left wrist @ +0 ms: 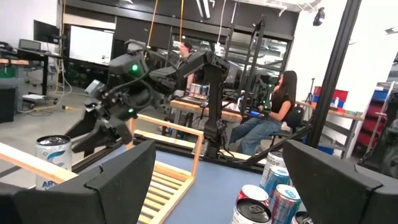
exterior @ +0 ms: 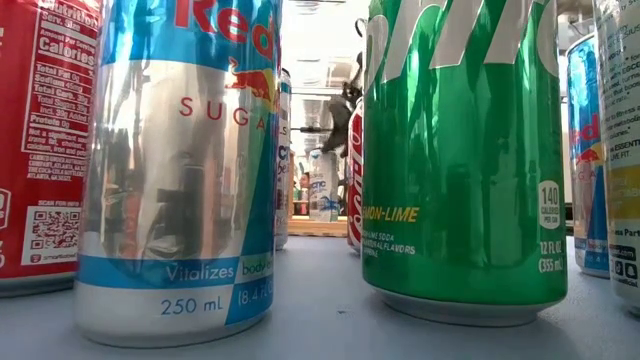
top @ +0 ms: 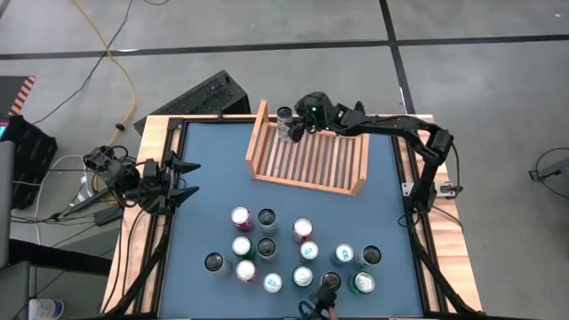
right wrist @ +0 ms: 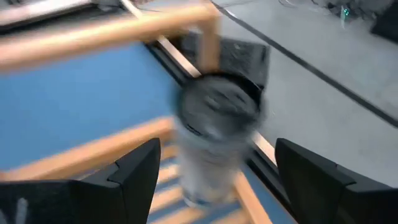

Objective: Place canned beverage on shelf
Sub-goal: Put the white blue soda can on the shelf

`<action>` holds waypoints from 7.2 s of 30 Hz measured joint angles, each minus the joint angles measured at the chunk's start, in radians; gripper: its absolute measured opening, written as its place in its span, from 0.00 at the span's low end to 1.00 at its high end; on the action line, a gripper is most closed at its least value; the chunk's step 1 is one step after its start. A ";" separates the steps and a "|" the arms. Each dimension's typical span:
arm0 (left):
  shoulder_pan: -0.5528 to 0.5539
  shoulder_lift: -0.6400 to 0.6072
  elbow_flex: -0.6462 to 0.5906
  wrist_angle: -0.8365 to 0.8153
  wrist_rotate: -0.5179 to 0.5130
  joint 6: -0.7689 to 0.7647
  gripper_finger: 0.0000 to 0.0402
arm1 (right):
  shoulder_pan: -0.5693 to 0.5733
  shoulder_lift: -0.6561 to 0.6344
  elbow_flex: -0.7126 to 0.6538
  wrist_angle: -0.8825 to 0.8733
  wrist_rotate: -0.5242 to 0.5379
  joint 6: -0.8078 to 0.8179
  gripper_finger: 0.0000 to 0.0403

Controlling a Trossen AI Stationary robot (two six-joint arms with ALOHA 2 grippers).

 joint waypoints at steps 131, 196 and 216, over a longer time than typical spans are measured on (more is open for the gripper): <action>0.000 0.000 0.000 -0.019 -0.023 0.025 0.85 | -0.003 0.229 0.037 0.406 -0.181 -0.017 0.57; 0.000 0.000 0.000 -0.040 -0.016 0.026 0.85 | -0.100 0.261 0.048 0.417 -0.497 -0.132 0.57; 0.000 0.000 0.000 -0.038 -0.019 0.045 0.85 | -0.107 0.262 0.090 0.324 -0.462 -0.124 0.57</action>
